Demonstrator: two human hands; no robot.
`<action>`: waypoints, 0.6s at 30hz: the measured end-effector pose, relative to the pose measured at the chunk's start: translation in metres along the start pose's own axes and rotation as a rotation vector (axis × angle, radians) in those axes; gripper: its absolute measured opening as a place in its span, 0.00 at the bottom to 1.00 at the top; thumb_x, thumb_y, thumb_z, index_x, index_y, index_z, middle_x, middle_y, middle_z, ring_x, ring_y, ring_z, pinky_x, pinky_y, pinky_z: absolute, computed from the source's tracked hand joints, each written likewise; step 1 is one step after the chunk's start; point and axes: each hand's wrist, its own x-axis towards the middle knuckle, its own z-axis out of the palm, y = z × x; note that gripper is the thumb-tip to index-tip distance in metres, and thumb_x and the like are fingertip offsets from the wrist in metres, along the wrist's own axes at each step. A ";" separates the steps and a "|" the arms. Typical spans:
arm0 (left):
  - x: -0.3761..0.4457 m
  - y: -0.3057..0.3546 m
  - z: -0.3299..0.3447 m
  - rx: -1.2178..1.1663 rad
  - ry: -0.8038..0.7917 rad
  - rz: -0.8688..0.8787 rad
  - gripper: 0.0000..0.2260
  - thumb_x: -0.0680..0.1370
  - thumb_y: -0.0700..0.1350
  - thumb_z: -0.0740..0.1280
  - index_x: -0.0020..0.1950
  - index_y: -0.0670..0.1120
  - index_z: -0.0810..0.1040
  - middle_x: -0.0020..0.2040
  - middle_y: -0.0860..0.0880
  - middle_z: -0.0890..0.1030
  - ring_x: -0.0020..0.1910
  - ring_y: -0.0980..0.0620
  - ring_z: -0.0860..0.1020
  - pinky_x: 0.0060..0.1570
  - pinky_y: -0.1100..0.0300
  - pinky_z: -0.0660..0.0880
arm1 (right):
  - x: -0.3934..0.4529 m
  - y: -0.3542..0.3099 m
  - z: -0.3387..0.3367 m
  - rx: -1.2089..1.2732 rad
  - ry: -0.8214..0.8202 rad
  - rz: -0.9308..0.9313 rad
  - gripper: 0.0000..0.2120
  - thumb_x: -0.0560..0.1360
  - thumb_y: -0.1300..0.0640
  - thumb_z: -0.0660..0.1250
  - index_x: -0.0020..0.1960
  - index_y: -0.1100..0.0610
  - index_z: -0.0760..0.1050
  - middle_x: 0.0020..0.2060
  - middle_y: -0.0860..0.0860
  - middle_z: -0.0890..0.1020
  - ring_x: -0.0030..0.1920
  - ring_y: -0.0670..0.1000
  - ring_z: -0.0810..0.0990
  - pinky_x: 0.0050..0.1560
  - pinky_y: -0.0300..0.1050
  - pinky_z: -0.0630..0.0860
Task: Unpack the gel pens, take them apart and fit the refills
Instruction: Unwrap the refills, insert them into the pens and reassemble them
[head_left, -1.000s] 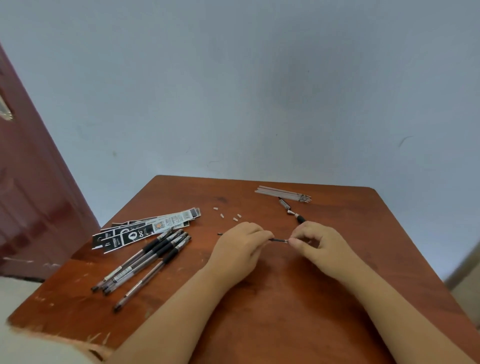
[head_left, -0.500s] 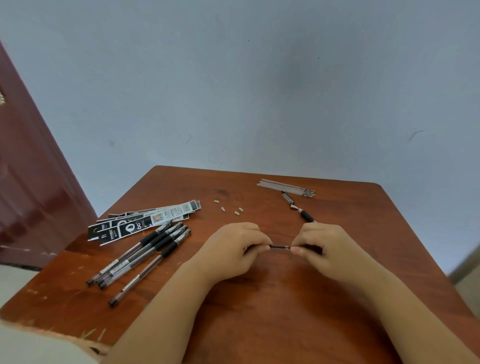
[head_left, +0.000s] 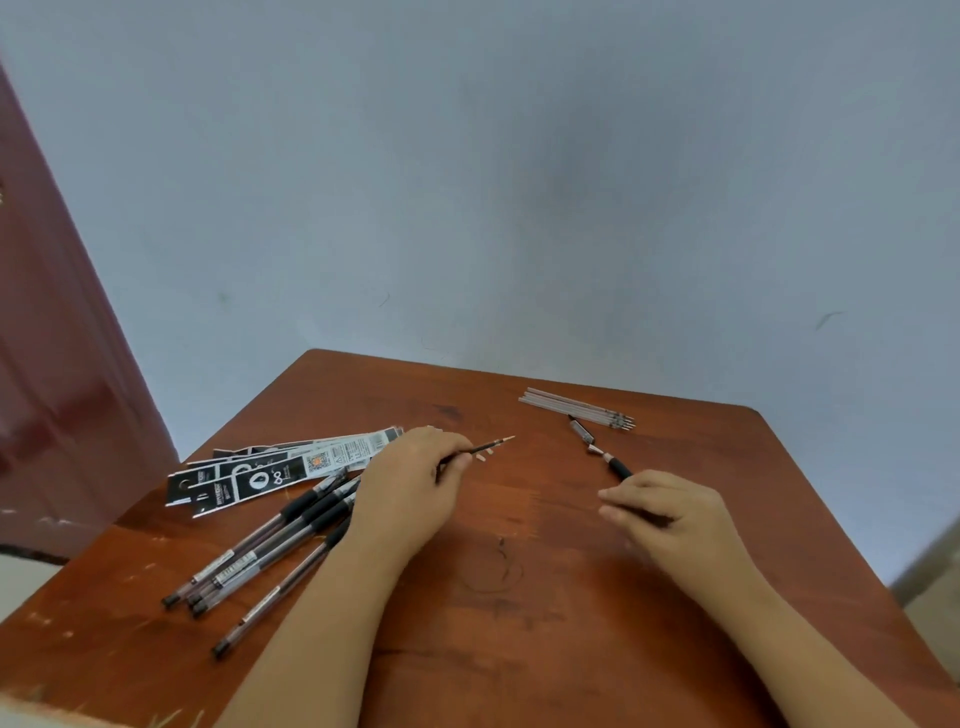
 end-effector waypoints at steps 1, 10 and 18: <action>0.001 -0.003 0.000 0.001 0.031 -0.033 0.07 0.76 0.40 0.64 0.51 0.44 0.80 0.46 0.47 0.81 0.49 0.49 0.76 0.45 0.66 0.63 | 0.001 -0.001 0.001 0.004 -0.019 0.037 0.08 0.68 0.65 0.70 0.45 0.58 0.82 0.36 0.40 0.78 0.33 0.40 0.79 0.34 0.23 0.71; 0.004 -0.009 -0.001 -0.037 0.133 -0.191 0.08 0.76 0.41 0.62 0.51 0.45 0.79 0.47 0.47 0.78 0.46 0.51 0.73 0.41 0.64 0.63 | 0.046 -0.021 0.036 -0.250 -0.153 0.096 0.10 0.73 0.58 0.65 0.52 0.58 0.79 0.51 0.52 0.83 0.51 0.45 0.78 0.58 0.35 0.67; 0.006 -0.015 -0.005 -0.087 0.233 -0.299 0.07 0.76 0.43 0.62 0.51 0.46 0.79 0.44 0.51 0.76 0.45 0.53 0.73 0.39 0.65 0.60 | 0.094 -0.032 0.094 -0.319 -0.137 0.143 0.11 0.74 0.54 0.63 0.52 0.56 0.79 0.52 0.54 0.77 0.57 0.53 0.71 0.54 0.44 0.67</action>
